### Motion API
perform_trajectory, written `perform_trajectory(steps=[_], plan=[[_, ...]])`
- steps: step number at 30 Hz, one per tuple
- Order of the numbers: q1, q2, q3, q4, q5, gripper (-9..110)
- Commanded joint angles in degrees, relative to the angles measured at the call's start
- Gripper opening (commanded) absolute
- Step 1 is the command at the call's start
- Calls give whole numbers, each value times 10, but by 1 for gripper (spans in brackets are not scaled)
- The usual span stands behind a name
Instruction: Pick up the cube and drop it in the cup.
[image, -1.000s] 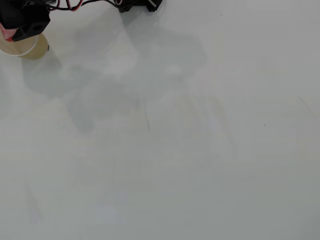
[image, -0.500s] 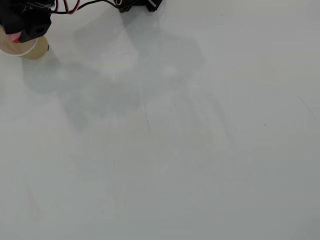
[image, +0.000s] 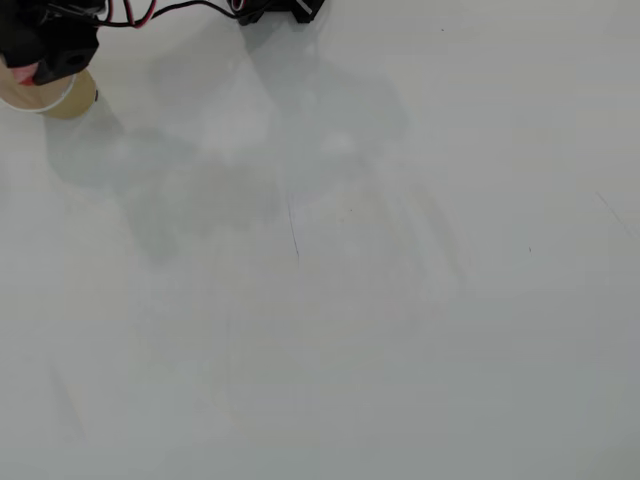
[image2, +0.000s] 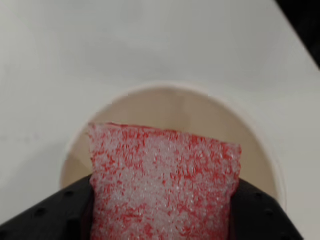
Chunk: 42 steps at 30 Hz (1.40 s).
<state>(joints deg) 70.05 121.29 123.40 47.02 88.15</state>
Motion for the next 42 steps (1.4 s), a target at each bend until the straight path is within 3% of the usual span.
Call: perform_trajectory(steps=[1,15,21,23,36,42], plan=[[9,8,-95,-26,-8,3],[4,4,-95,-32,-8,4],[4,1,-94,-35,-8,38],[4,-1,-94,-36,-5,44],[7,-6,-93,-46,-7,44],[6,-6,-91,-59,-8,24]])
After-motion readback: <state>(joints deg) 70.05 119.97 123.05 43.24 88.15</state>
